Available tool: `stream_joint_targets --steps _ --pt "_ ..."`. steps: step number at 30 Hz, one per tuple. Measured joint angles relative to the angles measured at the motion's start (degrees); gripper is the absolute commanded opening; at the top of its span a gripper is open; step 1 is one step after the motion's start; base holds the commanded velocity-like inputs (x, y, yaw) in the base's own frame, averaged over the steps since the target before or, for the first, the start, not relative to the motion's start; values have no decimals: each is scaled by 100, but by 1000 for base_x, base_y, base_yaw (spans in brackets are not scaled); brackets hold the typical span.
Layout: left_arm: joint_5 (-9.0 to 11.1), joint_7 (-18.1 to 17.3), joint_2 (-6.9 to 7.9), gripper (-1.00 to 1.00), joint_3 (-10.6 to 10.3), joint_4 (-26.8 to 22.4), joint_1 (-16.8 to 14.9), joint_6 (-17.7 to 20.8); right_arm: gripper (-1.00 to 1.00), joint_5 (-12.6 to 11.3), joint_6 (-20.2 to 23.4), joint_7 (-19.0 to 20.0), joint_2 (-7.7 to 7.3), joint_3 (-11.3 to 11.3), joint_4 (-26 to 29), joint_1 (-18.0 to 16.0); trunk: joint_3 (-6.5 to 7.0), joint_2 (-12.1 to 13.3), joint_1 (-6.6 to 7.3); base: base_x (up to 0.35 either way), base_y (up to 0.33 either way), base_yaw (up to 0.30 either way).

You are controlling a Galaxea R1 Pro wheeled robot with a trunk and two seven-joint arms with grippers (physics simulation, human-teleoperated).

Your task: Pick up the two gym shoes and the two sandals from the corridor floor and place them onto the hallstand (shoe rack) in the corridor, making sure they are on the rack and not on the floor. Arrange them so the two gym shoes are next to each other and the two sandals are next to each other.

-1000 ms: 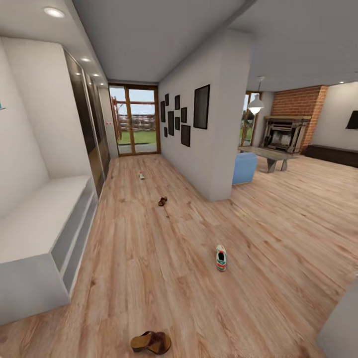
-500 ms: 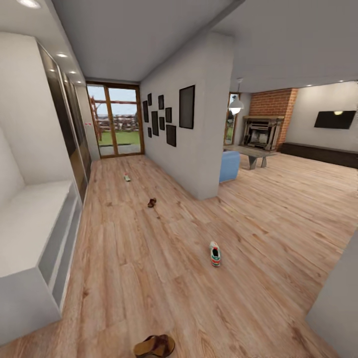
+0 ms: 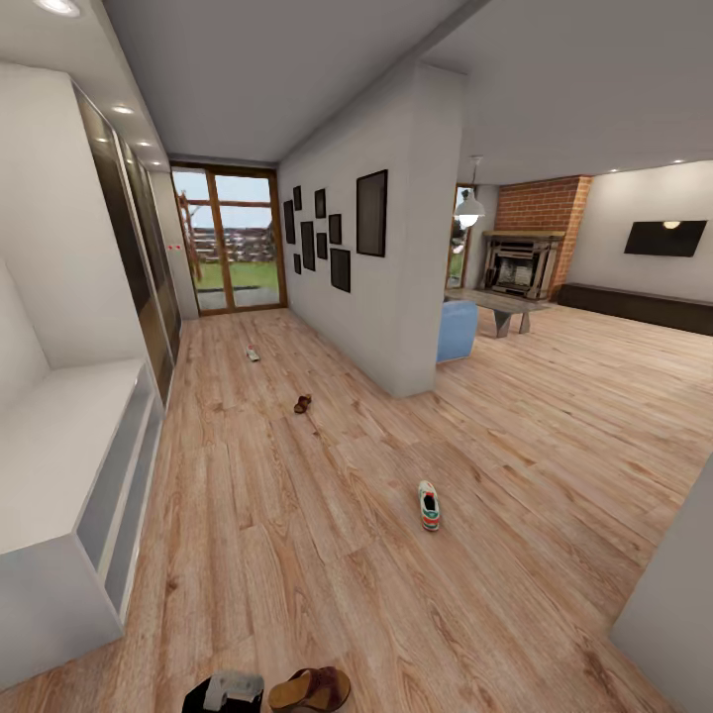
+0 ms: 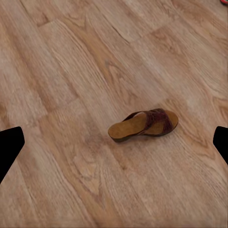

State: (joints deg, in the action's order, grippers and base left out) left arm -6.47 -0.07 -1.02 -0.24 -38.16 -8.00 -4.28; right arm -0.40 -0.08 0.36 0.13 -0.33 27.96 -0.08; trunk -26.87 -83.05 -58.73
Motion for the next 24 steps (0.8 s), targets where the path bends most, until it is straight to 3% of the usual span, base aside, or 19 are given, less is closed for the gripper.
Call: stream_joint_targets --steps 3,7,11,15,24 --pt "-3 -1 -1 100 -1 4 -14 35 100 0 10 -11 -2 -4 79 0 0 0 0 0 0 0" --pt "-4 -1 -2 100 -2 13 -22 54 100 -33 174 -22 -4 -10 845 -2 1 0 0 0 0 0" --pt "-15 -1 -2 100 -2 -3 -26 58 100 -313 1279 -9 -6 -14 1781 -1 1 0 0 0 0 0" --pt "-160 -1 -11 100 -2 -52 -114 63 100 -619 2010 12 -10 -6 2068 0 1 0 0 0 0 0" --pt "-248 -1 -8 100 -9 -70 -254 60 100 -661 2163 -21 -4 17 2152 0 0 0 0 0 0 0"
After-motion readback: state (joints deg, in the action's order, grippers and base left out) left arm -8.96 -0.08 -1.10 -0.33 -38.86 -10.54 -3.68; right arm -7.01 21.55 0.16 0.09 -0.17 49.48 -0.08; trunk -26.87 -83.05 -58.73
